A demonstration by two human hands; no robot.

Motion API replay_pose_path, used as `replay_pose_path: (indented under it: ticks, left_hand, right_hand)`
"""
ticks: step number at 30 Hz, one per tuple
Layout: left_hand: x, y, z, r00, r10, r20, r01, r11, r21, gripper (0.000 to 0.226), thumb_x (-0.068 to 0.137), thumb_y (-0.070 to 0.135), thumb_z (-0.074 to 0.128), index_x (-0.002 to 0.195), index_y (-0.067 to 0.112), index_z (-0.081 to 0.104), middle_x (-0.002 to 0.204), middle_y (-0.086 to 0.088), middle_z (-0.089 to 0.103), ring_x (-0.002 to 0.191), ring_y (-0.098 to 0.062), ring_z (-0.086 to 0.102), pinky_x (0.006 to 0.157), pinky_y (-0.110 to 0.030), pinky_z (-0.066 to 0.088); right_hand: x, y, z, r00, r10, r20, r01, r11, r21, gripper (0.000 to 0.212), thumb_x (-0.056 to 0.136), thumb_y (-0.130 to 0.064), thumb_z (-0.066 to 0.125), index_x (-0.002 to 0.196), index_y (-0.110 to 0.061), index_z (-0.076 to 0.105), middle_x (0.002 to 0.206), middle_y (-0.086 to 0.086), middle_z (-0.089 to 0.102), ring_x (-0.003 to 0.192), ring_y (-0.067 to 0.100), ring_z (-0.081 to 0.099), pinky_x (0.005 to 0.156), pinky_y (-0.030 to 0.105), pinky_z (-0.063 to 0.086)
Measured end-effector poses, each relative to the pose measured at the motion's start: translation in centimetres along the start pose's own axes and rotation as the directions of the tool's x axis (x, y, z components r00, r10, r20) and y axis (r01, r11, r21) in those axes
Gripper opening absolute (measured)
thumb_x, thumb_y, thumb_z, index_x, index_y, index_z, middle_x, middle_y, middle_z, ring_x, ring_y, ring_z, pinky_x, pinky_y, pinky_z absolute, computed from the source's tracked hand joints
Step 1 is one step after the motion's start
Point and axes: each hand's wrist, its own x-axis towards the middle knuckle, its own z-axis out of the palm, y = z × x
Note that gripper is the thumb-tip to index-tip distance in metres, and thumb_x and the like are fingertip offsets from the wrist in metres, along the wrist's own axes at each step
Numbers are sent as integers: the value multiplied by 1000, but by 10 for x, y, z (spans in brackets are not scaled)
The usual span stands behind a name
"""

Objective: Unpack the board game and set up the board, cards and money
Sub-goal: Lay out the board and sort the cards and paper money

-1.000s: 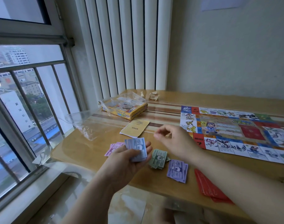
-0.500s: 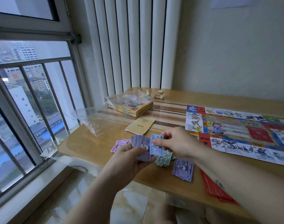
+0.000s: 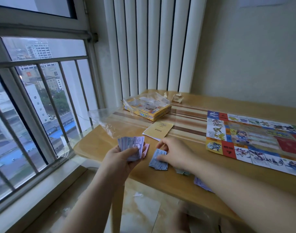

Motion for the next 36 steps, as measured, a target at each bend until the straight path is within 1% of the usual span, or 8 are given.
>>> replay_pose_path:
  ticks: [2, 5, 8, 13, 17, 24, 31, 36]
  left_hand:
    - [-1, -5, 1, 1000, -9, 6, 9, 1000, 9, 14, 88, -12, 50, 98, -6, 58, 81, -18, 65, 63, -19, 67, 54, -23, 57]
    - [-1, -12, 5, 999, -23, 35, 22, 1000, 13, 16, 86, -13, 51, 99, -6, 59, 78, -16, 69, 65, -19, 68, 56, -24, 57]
    - [-5, -18, 18, 994, -49, 95, 49, 999, 7, 16, 86, -12, 52, 99, -6, 59, 79, -16, 69, 68, -21, 70, 57, -25, 57]
    - [-14, -22, 37, 967, -142, 212, 150, 988, -22, 15, 91, -1, 50, 98, -1, 63, 86, -17, 71, 71, -21, 70, 62, -26, 58]
    - [-13, -23, 43, 976, -129, 173, 141, 989, -55, 15, 93, -6, 44, 98, -5, 58, 85, -20, 72, 71, -24, 71, 60, -29, 59]
    - [-11, -41, 61, 970, -149, 191, 145, 989, 34, 19, 91, -9, 46, 105, -7, 58, 86, -16, 71, 68, -17, 71, 55, -23, 56]
    - [-13, -52, 71, 967, -165, 193, 147, 983, 107, 22, 87, -8, 53, 109, -8, 58, 87, -18, 70, 71, -21, 70, 60, -26, 58]
    - [-15, -54, 73, 958, -185, 221, 156, 978, 140, 14, 87, -6, 54, 100, -5, 60, 83, -20, 70, 74, -26, 68, 64, -32, 58]
  right_hand:
    - [-1, 3, 0, 996, -26, -91, 20, 998, -62, 35, 76, -33, 76, 107, -26, 60, 92, -9, 51, 85, 12, 52, 71, 28, 42]
    - [-5, -3, -16, 968, -23, -250, 77, 976, 206, 23, 81, -33, 72, 97, -18, 65, 91, -3, 61, 78, 9, 53, 68, 20, 41]
    - [-15, -10, -32, 990, 6, -139, 63, 871, 487, 31, 81, -40, 70, 88, -10, 67, 83, 3, 68, 68, 7, 55, 62, 18, 41]
    - [-27, 1, -37, 999, 5, -36, 10, 914, 406, 16, 77, -23, 77, 80, -14, 64, 74, 1, 67, 64, 9, 58, 63, 25, 46]
    - [-39, 20, -56, 996, 67, -58, -32, 884, 467, 12, 82, -11, 72, 88, -12, 62, 69, 0, 63, 47, 2, 54, 47, 11, 40]
    - [-75, 69, -71, 990, 96, 102, -118, 965, 236, 16, 84, -17, 69, 98, -21, 61, 70, -3, 69, 63, 8, 59, 62, 22, 42]
    - [-86, 78, -55, 993, 26, -112, -47, 981, -187, 29, 79, -39, 71, 103, -35, 56, 84, -18, 46, 82, 5, 50, 73, 26, 43]
    - [-75, 52, -70, 990, 51, -133, -3, 940, 340, 24, 83, -41, 66, 93, -19, 65, 86, -3, 65, 77, 9, 59, 69, 21, 45]
